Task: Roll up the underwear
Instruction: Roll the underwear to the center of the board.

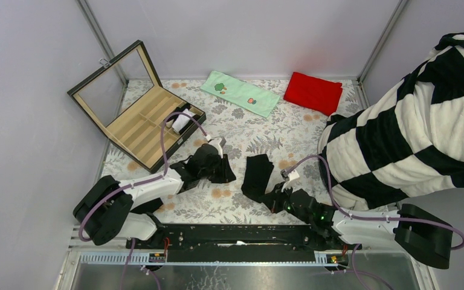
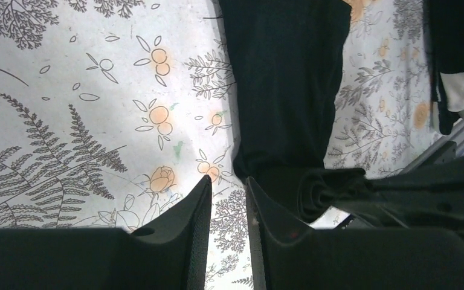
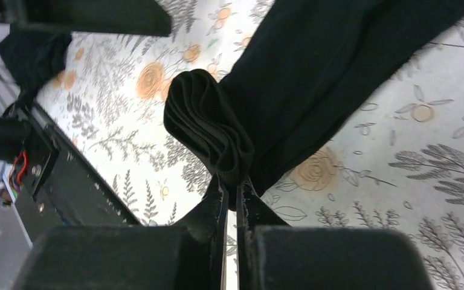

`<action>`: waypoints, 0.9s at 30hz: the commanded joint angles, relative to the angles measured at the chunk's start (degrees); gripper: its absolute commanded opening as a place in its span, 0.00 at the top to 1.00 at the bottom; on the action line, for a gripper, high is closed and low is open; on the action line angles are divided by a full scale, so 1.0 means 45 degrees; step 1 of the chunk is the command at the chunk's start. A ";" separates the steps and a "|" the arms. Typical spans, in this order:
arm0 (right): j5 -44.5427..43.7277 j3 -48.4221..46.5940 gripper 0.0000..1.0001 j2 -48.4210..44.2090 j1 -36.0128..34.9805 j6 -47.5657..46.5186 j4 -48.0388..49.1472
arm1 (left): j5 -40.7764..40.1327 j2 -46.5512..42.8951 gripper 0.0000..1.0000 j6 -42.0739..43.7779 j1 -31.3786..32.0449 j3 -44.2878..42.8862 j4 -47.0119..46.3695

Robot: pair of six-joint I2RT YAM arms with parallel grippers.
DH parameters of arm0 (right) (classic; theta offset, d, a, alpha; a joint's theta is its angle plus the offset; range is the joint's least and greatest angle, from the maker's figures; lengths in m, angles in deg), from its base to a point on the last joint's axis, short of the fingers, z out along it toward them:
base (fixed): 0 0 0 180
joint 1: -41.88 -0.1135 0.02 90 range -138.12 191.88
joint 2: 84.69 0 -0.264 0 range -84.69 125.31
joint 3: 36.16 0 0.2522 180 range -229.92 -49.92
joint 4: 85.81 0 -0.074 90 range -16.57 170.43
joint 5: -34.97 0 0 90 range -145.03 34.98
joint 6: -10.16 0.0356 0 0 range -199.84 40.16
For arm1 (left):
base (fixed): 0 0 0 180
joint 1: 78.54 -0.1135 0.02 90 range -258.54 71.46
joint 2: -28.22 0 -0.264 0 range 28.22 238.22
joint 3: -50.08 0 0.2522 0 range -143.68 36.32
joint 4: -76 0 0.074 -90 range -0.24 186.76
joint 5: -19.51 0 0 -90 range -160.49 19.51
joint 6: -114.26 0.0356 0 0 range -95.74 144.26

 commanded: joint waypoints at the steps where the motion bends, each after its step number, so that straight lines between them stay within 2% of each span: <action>1: 0.0619 0.0123 1.00 -0.0033 0.1023 0.1790 -0.0767 | 0.0572 -0.0590 0.68 0.0560 -0.0070 0.0348 -0.1133; 6: 0.2122 -0.0767 1.00 0.0708 0.2277 0.2145 -0.1749 | 0.1146 -0.1122 0.66 0.0657 -0.0065 0.0682 -0.2053; 16: 0.4926 -0.2581 1.00 0.2514 0.3991 0.1711 -0.2686 | 0.2086 -0.0788 0.59 0.0869 -0.0065 0.0664 -0.2922; 27: 0.8394 -0.5525 1.00 0.4708 0.6465 0.0803 -0.5794 | 0.2305 -0.0049 0.40 0.1443 -0.0065 0.1041 -0.4642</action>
